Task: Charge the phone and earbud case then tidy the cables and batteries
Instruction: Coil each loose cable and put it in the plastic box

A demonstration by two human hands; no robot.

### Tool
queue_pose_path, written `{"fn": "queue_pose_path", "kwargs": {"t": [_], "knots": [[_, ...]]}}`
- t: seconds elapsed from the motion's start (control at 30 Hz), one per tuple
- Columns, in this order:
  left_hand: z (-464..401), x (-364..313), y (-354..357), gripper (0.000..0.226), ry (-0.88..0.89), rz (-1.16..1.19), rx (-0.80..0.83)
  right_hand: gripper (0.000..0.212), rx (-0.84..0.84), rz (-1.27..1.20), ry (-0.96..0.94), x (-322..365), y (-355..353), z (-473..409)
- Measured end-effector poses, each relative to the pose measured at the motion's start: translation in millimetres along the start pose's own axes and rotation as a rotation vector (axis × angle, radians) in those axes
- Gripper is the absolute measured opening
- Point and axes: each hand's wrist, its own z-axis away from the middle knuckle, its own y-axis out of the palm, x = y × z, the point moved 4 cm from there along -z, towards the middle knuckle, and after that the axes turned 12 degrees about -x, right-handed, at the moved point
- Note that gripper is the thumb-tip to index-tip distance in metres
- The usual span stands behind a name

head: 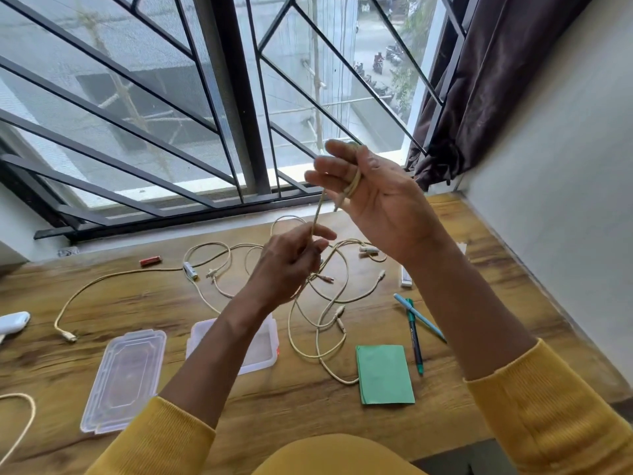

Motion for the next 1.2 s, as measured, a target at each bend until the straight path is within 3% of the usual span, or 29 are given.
{"fn": "queue_pose_path", "kwargs": {"t": [0.27, 0.47, 0.67, 0.77, 0.87, 0.97, 1.07, 1.2], "knots": [[0, -23, 13, 0.018, 0.001, 0.053, 0.123, 0.042, -0.166, 0.197, -0.012, -25, -8, -15], [-10, -30, -3, 0.013, 0.014, 0.122, 0.124, 0.037, -0.253, 0.797, -0.156, -33, -11, -10], [-20, -24, -23, 0.038, -0.040, 0.225, 0.057, 0.029, -0.201, 1.451, -0.272, -35, -11, -1], [-22, -10, -34, 0.048, -0.117, 0.363, -0.042, 0.039, -0.141, 1.643, -0.236, -38, -12, 2], [-26, 5, -38, 0.059, -0.144, 0.392, -0.176, 0.060, -0.086, 1.648, -0.114, -44, -12, 5], [-26, 17, -39, 0.064, -0.195, 0.413, -0.309, 0.067, -0.002, 1.588, 0.023, -48, -12, 8], [-24, 29, -41, 0.066, -0.258, 0.455, -0.471, 0.063, 0.069, 1.338, 0.243, -48, -15, 14], [-17, 52, -53, 0.055, -0.550, 0.557, -0.655, 0.059, 0.181, 0.991, 0.421, -40, -19, 26]]}}
